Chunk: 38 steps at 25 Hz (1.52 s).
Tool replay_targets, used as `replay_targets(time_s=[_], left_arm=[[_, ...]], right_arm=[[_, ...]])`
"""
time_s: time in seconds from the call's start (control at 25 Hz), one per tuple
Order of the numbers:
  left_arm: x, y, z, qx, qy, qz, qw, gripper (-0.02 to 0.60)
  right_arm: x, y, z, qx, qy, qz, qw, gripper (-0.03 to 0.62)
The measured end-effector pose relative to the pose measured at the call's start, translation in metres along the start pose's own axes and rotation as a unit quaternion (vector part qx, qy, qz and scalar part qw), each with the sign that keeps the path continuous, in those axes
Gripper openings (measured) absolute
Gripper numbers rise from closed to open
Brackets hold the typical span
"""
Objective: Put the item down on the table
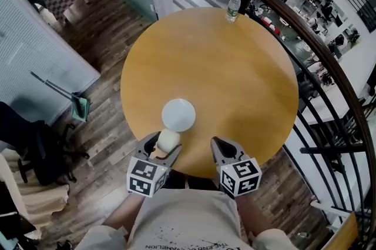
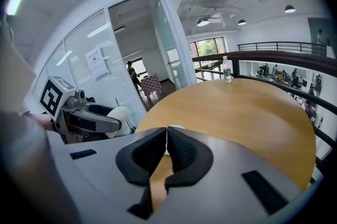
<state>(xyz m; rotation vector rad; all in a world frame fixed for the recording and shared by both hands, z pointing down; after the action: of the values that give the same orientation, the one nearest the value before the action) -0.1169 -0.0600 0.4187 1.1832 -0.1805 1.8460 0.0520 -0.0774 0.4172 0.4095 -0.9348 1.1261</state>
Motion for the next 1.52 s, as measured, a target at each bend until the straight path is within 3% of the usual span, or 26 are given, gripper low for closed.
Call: replay_targets(time_s=[0.68,1.52], left_arm=[[0.014,0.039,0.042,0.0,0.029,-0.009,0.9995,0.318],[0.042,0.101,0.126,0.003,0.109,0.005,0.9941,0.318]], right_arm=[[0.016,-0.007,0.03,0.008,0.017,0.014,1.0,0.025],[0.036,-0.024,0.061,0.018,0.046,0.046,0.998,0.025]])
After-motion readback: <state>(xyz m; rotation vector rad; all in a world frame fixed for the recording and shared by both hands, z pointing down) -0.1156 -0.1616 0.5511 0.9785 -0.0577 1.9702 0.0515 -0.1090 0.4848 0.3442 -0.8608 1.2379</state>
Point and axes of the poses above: the fingertips, and each gripper's own axes: z forward along the fingers, y to its left, x out of its underside, the point moved 4 cm from there along -z, backward along the fingers, and after that the axes turned 12 degrees about x, right-handed, at the moved point
